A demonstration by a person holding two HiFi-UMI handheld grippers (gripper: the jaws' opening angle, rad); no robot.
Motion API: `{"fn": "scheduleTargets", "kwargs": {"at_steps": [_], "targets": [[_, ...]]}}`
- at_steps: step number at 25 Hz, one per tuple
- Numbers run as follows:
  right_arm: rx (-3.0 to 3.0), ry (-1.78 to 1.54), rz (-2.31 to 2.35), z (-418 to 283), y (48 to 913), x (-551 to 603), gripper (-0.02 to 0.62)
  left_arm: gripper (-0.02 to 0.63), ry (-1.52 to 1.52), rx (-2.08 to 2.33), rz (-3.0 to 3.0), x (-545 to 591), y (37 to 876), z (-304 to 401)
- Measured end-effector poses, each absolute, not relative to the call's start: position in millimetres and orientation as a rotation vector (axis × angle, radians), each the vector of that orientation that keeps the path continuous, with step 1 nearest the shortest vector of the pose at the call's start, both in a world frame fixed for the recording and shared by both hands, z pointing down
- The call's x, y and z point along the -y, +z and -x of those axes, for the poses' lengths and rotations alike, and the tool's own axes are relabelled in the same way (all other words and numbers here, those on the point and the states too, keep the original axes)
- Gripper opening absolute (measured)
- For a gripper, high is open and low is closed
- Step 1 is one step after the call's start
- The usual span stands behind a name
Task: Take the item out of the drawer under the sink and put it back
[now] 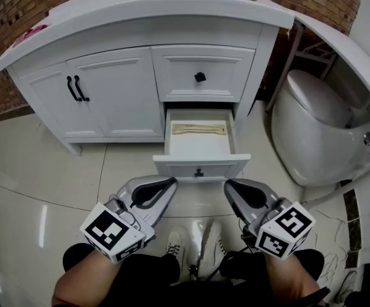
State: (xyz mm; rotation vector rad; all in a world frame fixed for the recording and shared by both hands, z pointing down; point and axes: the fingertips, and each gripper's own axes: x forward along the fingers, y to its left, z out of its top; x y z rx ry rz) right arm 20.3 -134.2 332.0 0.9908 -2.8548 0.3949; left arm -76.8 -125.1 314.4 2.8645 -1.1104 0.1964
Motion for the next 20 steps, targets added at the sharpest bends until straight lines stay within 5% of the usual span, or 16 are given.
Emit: {"fn": "scheduleTargets", "kwargs": {"at_steps": [10,20], "targets": [[2.87,0.333,-0.937,-7,317,133,0.003,0.006,0.678,1.092,-3.056,233,305,87],[2.812,0.376,-0.919,-1,335,139,0.003,0.014,1.39,0.807,-3.052,342,417,46]]}}
